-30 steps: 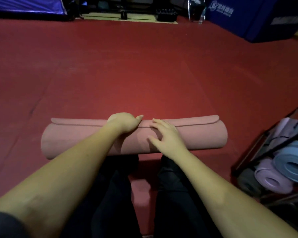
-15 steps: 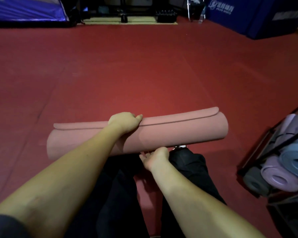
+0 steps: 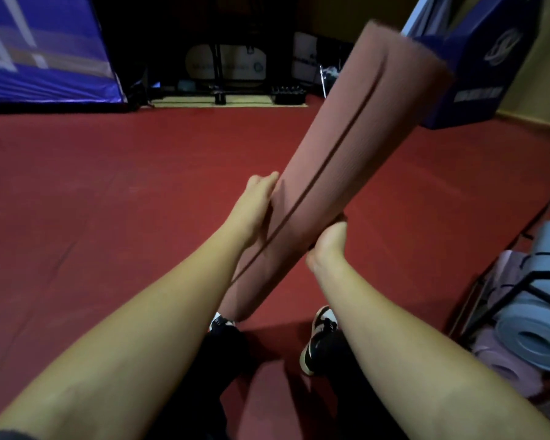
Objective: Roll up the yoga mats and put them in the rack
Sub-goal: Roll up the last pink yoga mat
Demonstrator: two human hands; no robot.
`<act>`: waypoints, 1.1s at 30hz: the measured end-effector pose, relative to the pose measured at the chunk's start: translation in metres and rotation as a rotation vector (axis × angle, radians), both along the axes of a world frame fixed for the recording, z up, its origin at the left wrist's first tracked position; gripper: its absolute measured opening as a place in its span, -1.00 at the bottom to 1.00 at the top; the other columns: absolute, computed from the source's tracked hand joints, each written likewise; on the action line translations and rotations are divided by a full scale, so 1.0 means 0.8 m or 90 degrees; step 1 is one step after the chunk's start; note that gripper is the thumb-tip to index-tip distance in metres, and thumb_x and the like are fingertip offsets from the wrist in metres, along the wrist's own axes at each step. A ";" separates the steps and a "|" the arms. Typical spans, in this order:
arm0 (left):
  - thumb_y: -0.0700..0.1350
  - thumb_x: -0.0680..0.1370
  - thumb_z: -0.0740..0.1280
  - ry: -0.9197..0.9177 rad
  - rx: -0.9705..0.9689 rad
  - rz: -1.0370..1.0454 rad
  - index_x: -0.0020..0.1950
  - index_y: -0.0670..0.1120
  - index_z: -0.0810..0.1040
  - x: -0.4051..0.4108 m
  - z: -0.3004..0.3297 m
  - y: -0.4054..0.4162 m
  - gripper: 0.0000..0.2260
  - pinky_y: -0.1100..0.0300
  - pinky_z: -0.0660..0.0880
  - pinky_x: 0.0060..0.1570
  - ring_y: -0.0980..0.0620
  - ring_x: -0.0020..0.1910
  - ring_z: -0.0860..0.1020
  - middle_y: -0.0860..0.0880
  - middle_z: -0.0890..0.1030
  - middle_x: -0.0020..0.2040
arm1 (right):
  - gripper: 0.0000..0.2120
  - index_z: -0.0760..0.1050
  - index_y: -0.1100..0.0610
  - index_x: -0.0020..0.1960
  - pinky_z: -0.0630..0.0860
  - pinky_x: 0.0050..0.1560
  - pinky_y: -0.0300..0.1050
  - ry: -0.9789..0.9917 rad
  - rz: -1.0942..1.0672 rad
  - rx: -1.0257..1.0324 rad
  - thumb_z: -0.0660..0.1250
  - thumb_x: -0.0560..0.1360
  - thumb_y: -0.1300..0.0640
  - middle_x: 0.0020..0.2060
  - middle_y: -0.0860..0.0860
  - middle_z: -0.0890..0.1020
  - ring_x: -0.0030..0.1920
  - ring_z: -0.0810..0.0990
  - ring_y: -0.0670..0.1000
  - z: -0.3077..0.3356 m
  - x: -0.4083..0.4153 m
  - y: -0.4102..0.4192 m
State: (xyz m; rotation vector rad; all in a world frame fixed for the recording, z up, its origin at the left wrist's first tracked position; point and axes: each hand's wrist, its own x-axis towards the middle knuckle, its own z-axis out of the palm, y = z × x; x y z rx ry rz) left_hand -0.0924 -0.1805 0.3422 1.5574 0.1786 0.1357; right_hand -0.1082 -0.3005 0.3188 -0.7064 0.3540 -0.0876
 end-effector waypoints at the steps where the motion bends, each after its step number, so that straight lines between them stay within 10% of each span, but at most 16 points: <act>1: 0.29 0.54 0.24 0.044 -0.047 0.002 0.19 -0.11 0.51 -0.003 -0.005 -0.006 -0.50 0.09 0.46 -0.08 -0.03 -0.08 0.55 -0.04 0.57 -0.08 | -0.64 0.53 0.05 -0.20 0.53 -0.35 -0.29 0.004 -0.004 0.011 0.08 0.62 -0.05 -0.35 -0.06 0.68 -0.37 0.63 -0.04 -0.009 -0.005 -0.005; 7: 0.21 0.62 0.18 0.101 -0.081 -0.017 0.16 -0.07 0.51 -0.033 -0.067 -0.020 -0.62 0.09 0.40 -0.12 0.04 0.05 0.54 0.00 0.62 0.09 | -0.67 0.53 0.02 -0.17 0.46 -0.25 -0.20 0.117 0.041 -0.065 0.13 0.63 -0.11 -0.35 -0.09 0.67 -0.21 0.57 -0.03 -0.095 -0.045 -0.020; 12: -0.10 0.64 0.22 0.069 -0.254 0.037 -0.03 -0.06 0.63 -0.063 -0.100 -0.011 -0.81 0.29 0.46 -0.31 0.12 -0.22 0.53 0.10 0.65 -0.28 | -0.73 0.50 0.02 -0.15 0.42 -0.26 -0.37 0.159 0.085 -0.215 0.12 0.67 0.09 -0.23 -0.11 0.63 -0.13 0.56 -0.05 -0.147 -0.061 -0.038; 18: 0.21 0.56 0.30 0.042 -0.204 -0.017 0.25 -0.01 0.53 -0.089 -0.142 -0.014 -0.61 0.17 0.50 0.16 0.09 0.17 0.60 -0.01 0.65 0.19 | -0.34 0.57 0.07 0.28 0.37 0.41 -0.01 0.051 0.146 -0.303 0.30 0.40 -0.39 0.17 -0.10 0.66 0.25 0.56 -0.09 -0.158 -0.043 -0.049; 21: 0.02 0.60 0.34 0.060 -0.061 -0.029 0.23 0.19 0.45 -0.097 -0.157 -0.021 -0.78 0.22 0.48 0.11 0.16 0.13 0.60 0.09 0.63 0.18 | -0.36 0.57 0.07 0.27 0.40 0.39 0.12 0.042 0.167 -0.306 0.34 0.32 -0.28 0.17 0.02 0.66 0.23 0.60 0.02 -0.160 -0.042 -0.049; 33: 0.06 0.56 0.31 -0.024 -0.163 0.016 0.19 0.16 0.58 -0.084 -0.126 -0.037 -0.79 0.02 0.46 0.30 0.06 0.25 0.57 0.07 0.64 0.21 | -0.67 0.60 -0.11 0.11 0.48 0.26 -0.05 -0.046 0.192 -0.421 0.33 0.42 -0.21 0.08 -0.15 0.68 0.16 0.62 -0.10 -0.079 -0.056 -0.083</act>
